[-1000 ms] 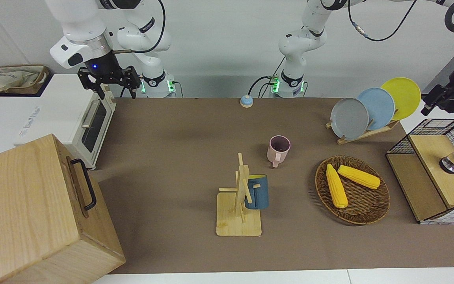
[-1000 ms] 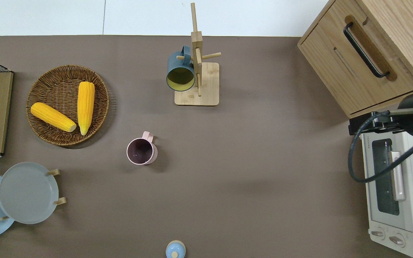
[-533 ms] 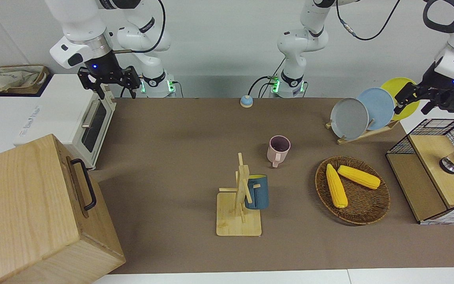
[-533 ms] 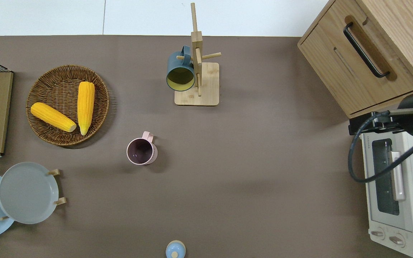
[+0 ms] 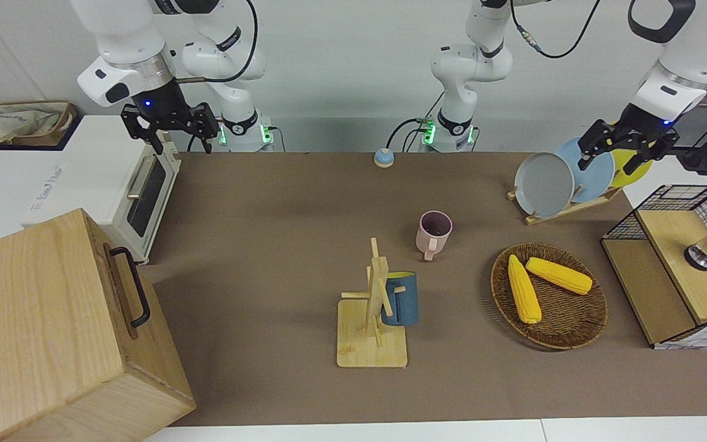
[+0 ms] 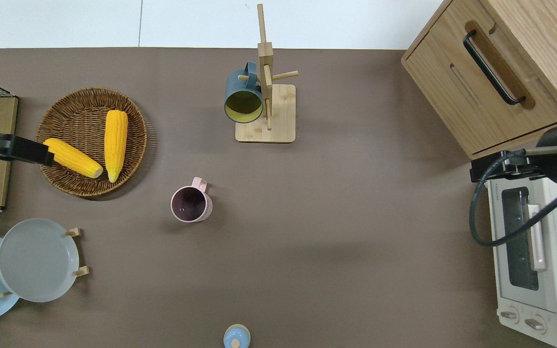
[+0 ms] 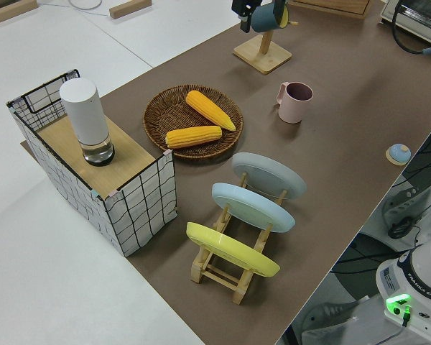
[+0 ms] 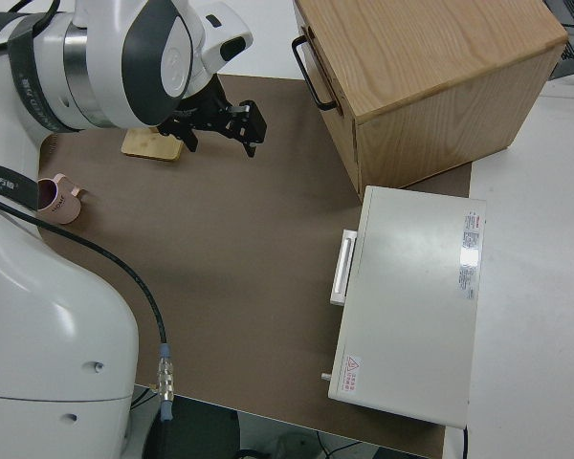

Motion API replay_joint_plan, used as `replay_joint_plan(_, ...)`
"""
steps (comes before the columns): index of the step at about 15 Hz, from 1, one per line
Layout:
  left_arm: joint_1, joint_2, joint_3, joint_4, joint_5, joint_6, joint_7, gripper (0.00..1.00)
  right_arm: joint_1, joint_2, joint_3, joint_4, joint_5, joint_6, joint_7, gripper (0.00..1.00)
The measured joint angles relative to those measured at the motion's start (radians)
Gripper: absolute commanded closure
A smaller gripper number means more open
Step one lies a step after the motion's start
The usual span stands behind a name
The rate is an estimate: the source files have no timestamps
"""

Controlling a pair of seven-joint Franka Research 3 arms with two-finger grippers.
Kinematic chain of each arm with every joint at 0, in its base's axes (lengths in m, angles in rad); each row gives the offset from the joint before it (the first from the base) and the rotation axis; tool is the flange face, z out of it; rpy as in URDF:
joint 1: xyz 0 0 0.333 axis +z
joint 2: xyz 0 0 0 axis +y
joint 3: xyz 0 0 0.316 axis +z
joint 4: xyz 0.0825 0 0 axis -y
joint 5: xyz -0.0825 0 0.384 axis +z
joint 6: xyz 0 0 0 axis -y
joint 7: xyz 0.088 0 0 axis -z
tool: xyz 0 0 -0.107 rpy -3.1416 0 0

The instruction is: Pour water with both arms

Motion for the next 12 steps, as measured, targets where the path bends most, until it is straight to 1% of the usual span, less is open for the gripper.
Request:
replay_joint_plan(3,-0.105,0.002,0.039,-0.012,0.001,-0.012,-0.012,0.00,0.000,0.000,0.000,0.000,0.000,0.000,0.000,0.011)
replay_joint_plan(5,-0.149,0.002,0.058,-0.014,0.001,-0.024,-0.014,0.00,0.000,0.000,0.000,0.000,0.000,0.000,0.000,0.011)
replay_joint_plan(7,-0.195,0.001,0.093,-0.014,0.001,-0.026,-0.021,0.00,0.000,0.000,0.000,0.000,0.000,0.000,0.000,0.011)
replay_joint_plan(8,-0.213,0.001,0.107,-0.014,0.001,-0.027,-0.027,0.00,0.000,0.000,0.000,0.000,0.000,0.000,0.000,0.011)
replay_joint_plan(12,-0.223,0.001,0.122,-0.014,0.001,-0.027,-0.031,0.00,0.000,0.000,0.000,0.000,0.000,0.000,0.000,0.011)
